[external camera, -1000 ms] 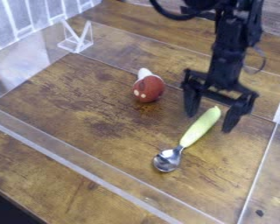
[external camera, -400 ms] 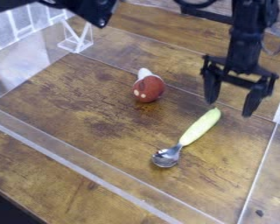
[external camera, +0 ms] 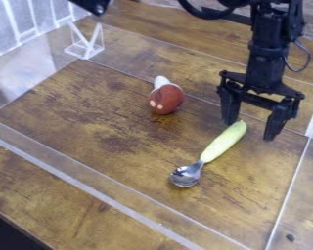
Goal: Move the green spoon to the right
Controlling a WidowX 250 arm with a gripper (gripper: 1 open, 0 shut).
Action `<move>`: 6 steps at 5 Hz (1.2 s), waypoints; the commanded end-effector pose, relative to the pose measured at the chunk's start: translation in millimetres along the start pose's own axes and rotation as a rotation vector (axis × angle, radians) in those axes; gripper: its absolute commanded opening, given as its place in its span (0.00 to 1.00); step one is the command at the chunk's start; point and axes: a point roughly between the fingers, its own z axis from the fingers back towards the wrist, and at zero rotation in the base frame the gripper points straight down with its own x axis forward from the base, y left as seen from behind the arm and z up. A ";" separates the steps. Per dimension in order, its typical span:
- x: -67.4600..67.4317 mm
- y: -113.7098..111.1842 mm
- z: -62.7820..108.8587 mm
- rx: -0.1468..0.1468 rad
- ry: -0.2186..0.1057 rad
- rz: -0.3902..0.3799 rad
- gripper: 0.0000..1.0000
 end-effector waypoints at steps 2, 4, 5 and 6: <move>-3.0 -4.2 39.0 -0.010 -0.105 -0.015 1.00; -2.1 -3.3 24.4 0.000 -0.090 0.008 1.00; -3.5 -0.3 16.6 0.004 -0.082 0.019 1.00; 0.2 -4.8 16.9 0.004 -0.086 -0.019 0.00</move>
